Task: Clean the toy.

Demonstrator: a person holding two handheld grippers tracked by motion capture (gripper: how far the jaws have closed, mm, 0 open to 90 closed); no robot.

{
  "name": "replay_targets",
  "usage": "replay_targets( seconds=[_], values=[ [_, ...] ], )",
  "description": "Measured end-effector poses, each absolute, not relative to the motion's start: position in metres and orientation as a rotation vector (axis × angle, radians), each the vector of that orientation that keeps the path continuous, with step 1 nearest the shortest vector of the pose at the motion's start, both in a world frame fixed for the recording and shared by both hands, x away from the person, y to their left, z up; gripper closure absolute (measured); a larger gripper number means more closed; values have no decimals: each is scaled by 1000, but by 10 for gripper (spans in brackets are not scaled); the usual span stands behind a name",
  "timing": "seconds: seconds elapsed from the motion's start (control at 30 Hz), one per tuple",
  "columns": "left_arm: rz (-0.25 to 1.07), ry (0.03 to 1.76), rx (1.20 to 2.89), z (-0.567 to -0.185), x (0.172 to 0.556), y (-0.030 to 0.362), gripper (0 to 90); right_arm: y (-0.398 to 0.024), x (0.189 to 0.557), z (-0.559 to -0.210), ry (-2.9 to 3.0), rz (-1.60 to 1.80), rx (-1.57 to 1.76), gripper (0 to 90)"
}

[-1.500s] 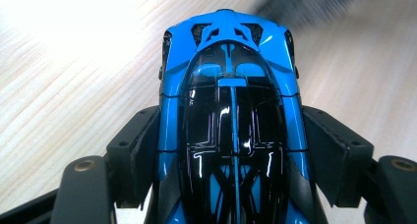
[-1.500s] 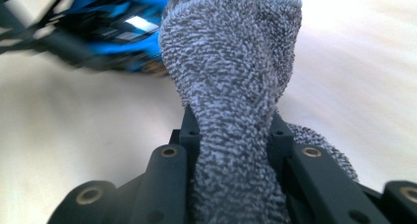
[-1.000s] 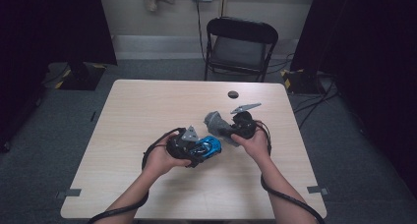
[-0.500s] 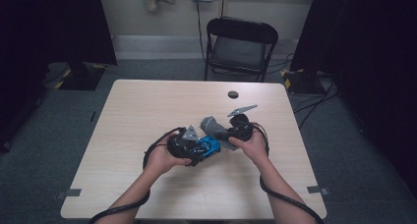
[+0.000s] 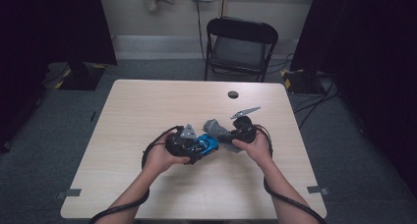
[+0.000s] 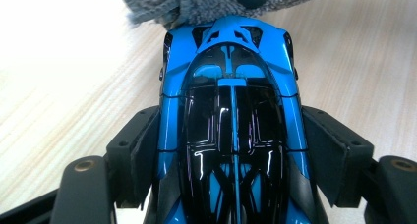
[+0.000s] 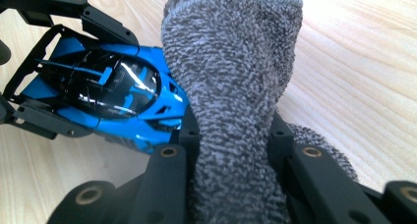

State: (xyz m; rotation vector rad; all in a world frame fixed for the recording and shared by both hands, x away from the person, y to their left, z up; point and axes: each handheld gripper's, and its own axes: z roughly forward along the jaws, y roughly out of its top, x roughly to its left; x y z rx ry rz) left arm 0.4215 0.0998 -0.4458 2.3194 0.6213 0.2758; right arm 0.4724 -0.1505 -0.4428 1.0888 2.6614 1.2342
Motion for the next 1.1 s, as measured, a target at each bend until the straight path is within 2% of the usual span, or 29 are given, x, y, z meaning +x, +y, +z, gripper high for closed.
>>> replay_targets(
  seconds=[1.1],
  values=[
    [331, 790, 2254, -450, 441, 122, 281, -147, 458, -453, 2727, 1248, 1049, 696]
  ],
)
